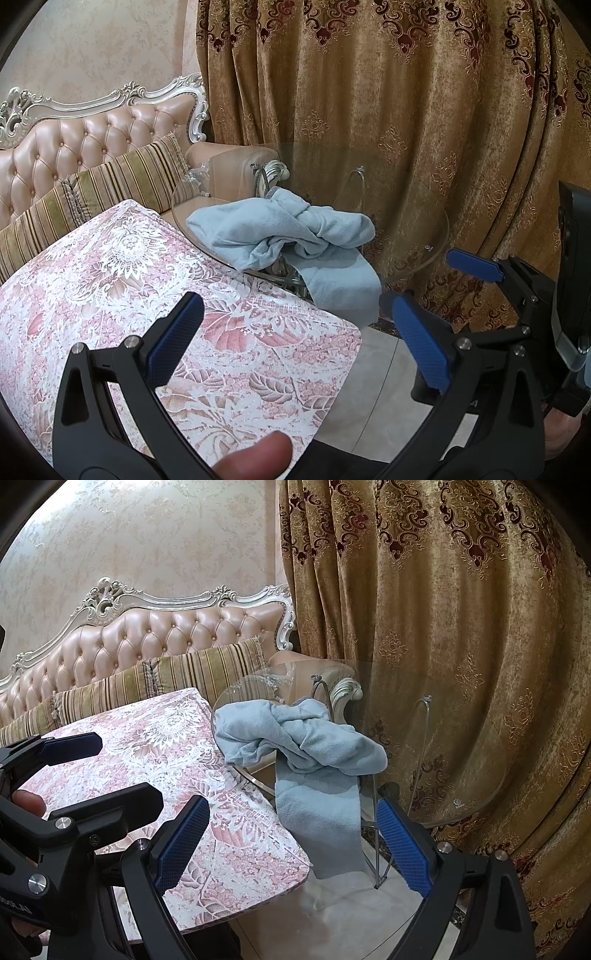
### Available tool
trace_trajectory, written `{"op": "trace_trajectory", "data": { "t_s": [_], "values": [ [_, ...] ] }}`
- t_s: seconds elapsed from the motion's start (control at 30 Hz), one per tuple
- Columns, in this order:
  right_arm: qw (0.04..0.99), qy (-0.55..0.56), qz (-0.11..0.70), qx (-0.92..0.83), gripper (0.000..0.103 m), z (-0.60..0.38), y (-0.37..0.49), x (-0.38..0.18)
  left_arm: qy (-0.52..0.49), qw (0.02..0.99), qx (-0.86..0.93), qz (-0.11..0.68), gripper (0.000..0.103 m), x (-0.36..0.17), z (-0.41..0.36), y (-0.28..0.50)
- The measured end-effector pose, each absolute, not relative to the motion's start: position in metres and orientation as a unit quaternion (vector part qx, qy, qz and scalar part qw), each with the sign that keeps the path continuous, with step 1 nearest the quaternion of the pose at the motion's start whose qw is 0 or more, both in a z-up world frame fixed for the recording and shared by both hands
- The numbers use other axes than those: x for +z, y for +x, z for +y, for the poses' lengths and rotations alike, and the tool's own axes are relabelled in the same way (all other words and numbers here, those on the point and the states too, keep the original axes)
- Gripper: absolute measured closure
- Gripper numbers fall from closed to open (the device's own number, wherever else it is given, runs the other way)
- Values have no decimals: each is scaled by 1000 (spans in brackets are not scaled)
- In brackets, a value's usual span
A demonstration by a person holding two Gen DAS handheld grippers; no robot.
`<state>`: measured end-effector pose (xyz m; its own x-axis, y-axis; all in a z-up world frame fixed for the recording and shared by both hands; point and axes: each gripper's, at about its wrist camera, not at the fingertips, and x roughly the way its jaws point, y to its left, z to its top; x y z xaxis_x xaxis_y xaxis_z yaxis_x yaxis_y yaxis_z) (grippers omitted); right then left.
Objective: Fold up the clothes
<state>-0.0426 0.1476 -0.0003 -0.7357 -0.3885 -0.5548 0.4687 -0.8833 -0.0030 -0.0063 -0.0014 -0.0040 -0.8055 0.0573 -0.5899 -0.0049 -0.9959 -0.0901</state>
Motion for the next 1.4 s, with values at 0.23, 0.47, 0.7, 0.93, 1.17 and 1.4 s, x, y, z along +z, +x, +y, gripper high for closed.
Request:
{"op": "trace_trajectory", "data": {
  "t_s": [0.23, 0.47, 0.7, 0.93, 1.17, 1.4],
  "values": [
    [230, 282, 72, -929, 10, 147, -43, -1, -312, 17, 949, -43, 1, -5, -1, -6],
    [233, 285, 70, -927, 10, 147, -46, -4, -315, 17, 948, -42, 1, -8, -2, -10],
    [233, 299, 52, -924, 10, 155, -69, -20, -332, 12, 942, -44, 1, -25, -18, -29],
    [225, 308, 72, -921, 10, 155, -118, -46, -345, 22, 938, -35, 1, -45, -29, -62],
    [230, 313, 115, -914, 10, 135, -198, -63, -362, 10, 931, -45, 11, -64, -63, -117],
    [303, 335, 114, -885, 40, 124, -251, -71, -376, 18, 924, -72, 13, -69, -91, -164]
  ]
}}
